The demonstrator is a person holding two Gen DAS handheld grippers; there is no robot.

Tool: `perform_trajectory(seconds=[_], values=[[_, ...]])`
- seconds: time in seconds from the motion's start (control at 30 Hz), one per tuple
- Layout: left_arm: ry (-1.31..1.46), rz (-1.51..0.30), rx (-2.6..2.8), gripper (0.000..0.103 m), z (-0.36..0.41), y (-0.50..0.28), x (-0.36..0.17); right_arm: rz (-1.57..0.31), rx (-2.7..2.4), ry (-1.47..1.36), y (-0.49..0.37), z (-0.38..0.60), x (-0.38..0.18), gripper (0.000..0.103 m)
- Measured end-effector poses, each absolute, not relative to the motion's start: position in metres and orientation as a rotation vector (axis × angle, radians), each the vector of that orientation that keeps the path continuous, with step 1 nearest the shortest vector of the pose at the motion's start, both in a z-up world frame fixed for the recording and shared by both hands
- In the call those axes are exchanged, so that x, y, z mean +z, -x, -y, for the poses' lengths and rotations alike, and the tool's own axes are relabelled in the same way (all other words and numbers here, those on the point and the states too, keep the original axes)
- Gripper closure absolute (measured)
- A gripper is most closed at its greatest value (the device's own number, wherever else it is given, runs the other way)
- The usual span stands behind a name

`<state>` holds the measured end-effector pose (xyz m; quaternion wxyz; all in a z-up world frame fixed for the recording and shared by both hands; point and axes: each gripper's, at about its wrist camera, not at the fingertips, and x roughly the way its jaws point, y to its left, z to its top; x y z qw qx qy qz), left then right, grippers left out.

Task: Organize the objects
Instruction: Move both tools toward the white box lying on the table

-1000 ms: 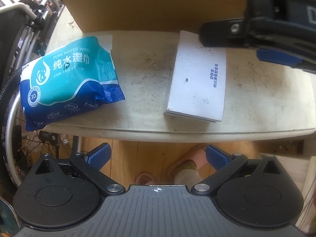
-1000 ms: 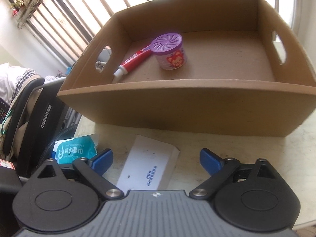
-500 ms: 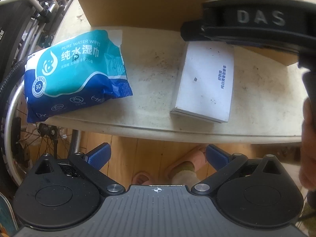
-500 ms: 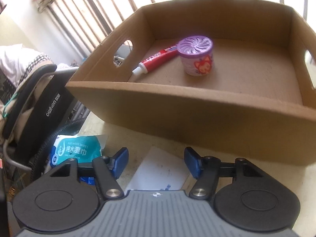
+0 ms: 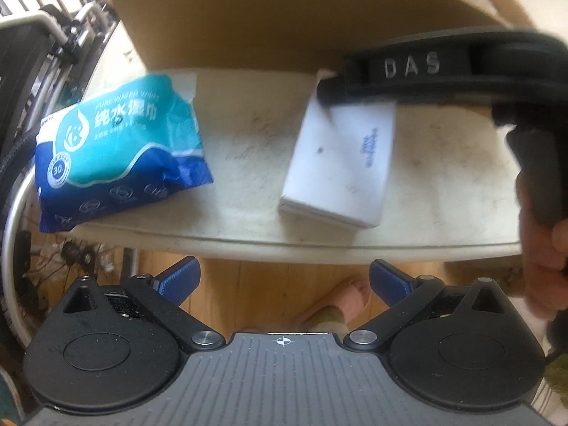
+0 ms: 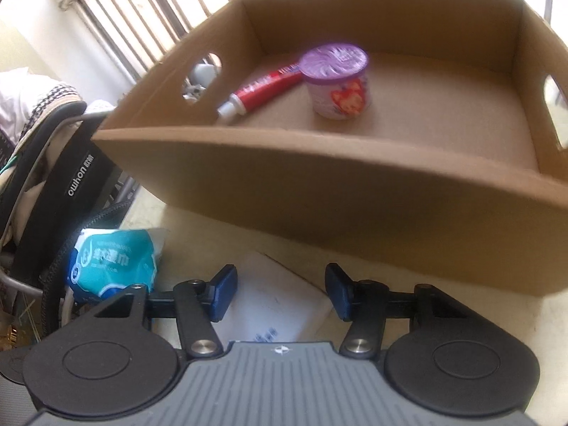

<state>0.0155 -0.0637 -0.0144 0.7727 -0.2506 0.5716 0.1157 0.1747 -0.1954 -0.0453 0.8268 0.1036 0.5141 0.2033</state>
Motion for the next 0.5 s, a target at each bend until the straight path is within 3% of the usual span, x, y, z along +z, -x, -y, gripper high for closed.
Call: perform_trajectory(seconds=[0.27,0.5], values=[[0.574,-1.130,0.185,0.015,0.069,-0.017,-0.005,-1.139,0.402,-0.363,-0.157,0.221,-0.052,0.047],[0.560,-1.121,0.145,0.028,0.083,-0.025,-0.003,-0.983,0.468,-0.273,-0.153,0.218,-0.031,0.047]])
